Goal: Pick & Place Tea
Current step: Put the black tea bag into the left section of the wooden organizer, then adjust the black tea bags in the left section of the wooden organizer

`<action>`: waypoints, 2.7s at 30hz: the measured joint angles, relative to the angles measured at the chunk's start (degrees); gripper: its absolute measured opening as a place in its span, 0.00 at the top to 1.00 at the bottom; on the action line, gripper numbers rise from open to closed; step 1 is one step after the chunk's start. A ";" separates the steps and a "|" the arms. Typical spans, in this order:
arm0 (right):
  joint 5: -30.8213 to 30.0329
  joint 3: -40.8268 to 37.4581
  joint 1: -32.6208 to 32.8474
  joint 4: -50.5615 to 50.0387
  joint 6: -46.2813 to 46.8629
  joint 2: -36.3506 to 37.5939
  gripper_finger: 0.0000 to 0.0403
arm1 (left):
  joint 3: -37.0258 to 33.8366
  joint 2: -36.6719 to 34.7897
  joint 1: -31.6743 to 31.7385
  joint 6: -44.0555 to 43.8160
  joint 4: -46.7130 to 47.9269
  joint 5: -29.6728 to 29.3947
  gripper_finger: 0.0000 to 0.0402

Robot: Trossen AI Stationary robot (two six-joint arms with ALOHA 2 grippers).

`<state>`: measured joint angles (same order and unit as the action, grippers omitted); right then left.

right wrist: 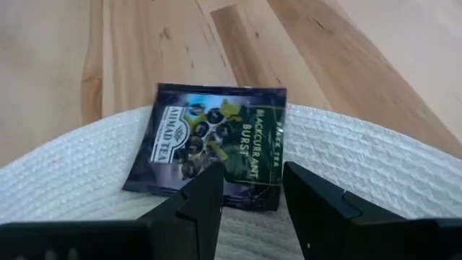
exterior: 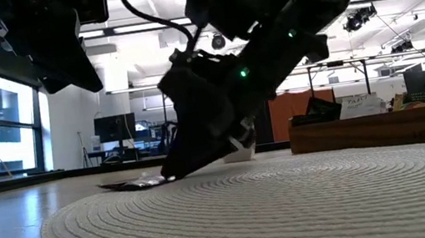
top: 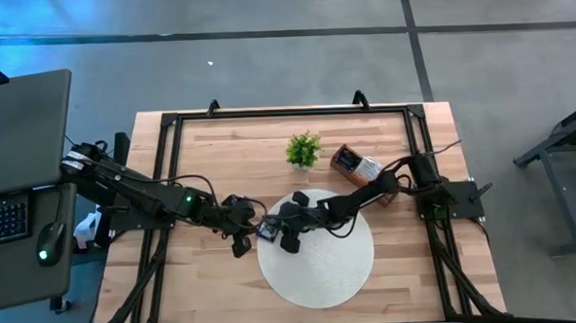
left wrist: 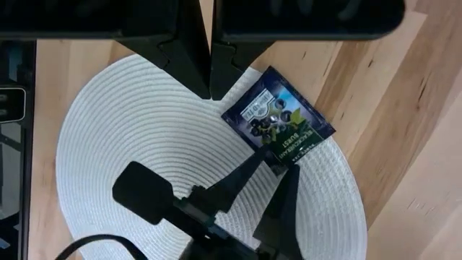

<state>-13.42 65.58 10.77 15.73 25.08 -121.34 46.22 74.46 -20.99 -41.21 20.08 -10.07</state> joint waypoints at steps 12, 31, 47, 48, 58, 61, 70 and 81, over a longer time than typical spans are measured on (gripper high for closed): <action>-2.66 -0.74 -0.68 -2.83 -8.72 -0.37 0.94 | 0.00 0.00 0.00 -0.02 -0.28 -0.13 0.99; -38.64 -1.85 0.52 -55.26 -5.49 32.19 0.99 | 0.00 0.00 -0.01 -0.04 -0.48 -0.07 0.99; -38.32 -21.91 -7.63 -51.13 0.49 37.29 1.00 | 0.00 0.00 -0.01 -0.96 -0.66 -0.43 0.99; -37.20 -22.70 -8.30 -49.57 -0.42 37.30 1.00 | 0.00 0.00 0.00 -1.07 -0.66 -0.86 0.99; -32.29 -23.54 -13.51 -43.85 -8.85 37.31 0.94 | 0.00 0.00 0.00 -1.09 -0.64 -1.45 0.99; -30.49 -22.51 -14.56 -43.86 -10.98 37.31 0.87 | 0.00 0.00 -0.02 -1.09 -0.64 -1.46 0.99; -27.62 -15.93 -14.10 -49.29 -10.83 37.46 0.62 | 0.00 0.00 -0.01 -1.11 -0.64 -1.00 0.99; -17.35 -14.54 -12.18 -41.60 -10.33 37.32 0.61 | 0.00 0.00 0.00 -1.11 -0.66 -1.05 0.99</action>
<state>-30.77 51.04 -1.41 -25.86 14.75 -84.02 46.22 74.46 -20.99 -42.33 19.42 -11.11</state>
